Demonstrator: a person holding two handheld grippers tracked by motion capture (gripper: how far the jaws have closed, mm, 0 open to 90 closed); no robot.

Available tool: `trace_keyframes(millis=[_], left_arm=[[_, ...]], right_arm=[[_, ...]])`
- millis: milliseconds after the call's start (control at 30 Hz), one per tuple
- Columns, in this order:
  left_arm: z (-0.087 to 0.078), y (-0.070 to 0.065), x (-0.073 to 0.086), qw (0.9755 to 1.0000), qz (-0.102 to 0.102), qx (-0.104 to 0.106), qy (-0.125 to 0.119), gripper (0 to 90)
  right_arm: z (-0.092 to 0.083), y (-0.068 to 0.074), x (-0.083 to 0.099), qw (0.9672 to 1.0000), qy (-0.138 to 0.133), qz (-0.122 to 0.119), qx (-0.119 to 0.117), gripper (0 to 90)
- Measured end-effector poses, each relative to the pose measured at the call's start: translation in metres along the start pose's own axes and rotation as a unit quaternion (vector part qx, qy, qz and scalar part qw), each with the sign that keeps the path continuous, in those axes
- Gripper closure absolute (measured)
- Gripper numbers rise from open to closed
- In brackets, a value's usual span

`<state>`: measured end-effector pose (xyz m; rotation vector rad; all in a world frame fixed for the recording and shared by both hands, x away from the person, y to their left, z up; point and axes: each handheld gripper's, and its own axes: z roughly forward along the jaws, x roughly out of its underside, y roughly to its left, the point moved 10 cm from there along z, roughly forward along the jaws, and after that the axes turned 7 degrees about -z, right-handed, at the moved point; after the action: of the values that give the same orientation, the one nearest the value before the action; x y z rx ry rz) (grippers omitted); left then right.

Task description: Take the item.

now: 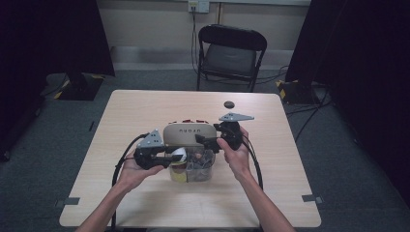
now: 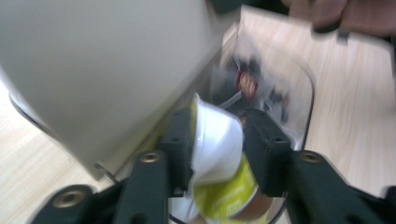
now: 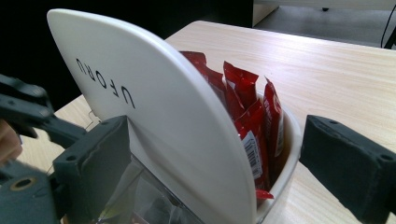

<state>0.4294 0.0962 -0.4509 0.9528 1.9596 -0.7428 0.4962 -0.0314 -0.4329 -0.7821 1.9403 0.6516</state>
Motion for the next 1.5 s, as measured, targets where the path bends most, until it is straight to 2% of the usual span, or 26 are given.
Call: trace_keyframes(millis=[33,233,300,667,1000,1033,1267,1400,1500], left_arm=[[0.001,0.000,0.001,0.9999,0.009,-0.004,0.006,64.7],[0.001,0.000,-0.001,0.9999,0.008,-0.009,0.003,64.8],[-0.001,-0.001,-0.002,1.0000,-0.007,0.002,-0.005,64.8],[-0.006,-0.005,-0.004,0.9998,-0.011,0.007,-0.017,64.8],[-0.026,0.001,-0.005,0.9988,-0.029,0.006,-0.039,64.8],[-0.029,0.002,-0.005,0.9983,-0.036,0.010,-0.044,64.8],[-0.039,0.003,-0.008,0.9974,-0.042,0.011,-0.058,64.8],[-0.049,0.007,-0.009,0.9965,-0.048,0.012,-0.068,64.8],[-0.058,0.013,-0.008,0.9960,-0.052,0.005,-0.072,64.8]], right_arm=[[0.000,0.000,0.000,1.0000,0.000,0.000,-0.001,7.9],[0.000,0.000,0.000,1.0000,0.000,0.001,-0.001,8.2],[-0.001,0.000,0.000,1.0000,0.000,0.001,0.000,8.3],[-0.001,0.000,0.000,1.0000,0.001,-0.001,0.000,8.9],[-0.002,0.000,0.000,1.0000,0.001,-0.002,0.001,9.4],[-0.002,0.000,0.000,1.0000,0.001,-0.002,0.000,9.4],[-0.001,0.000,0.000,1.0000,0.002,-0.003,0.001,9.2],[-0.001,0.000,0.000,1.0000,0.002,-0.002,0.001,9.0],[-0.001,0.000,0.000,1.0000,0.003,-0.002,0.000,8.5]])
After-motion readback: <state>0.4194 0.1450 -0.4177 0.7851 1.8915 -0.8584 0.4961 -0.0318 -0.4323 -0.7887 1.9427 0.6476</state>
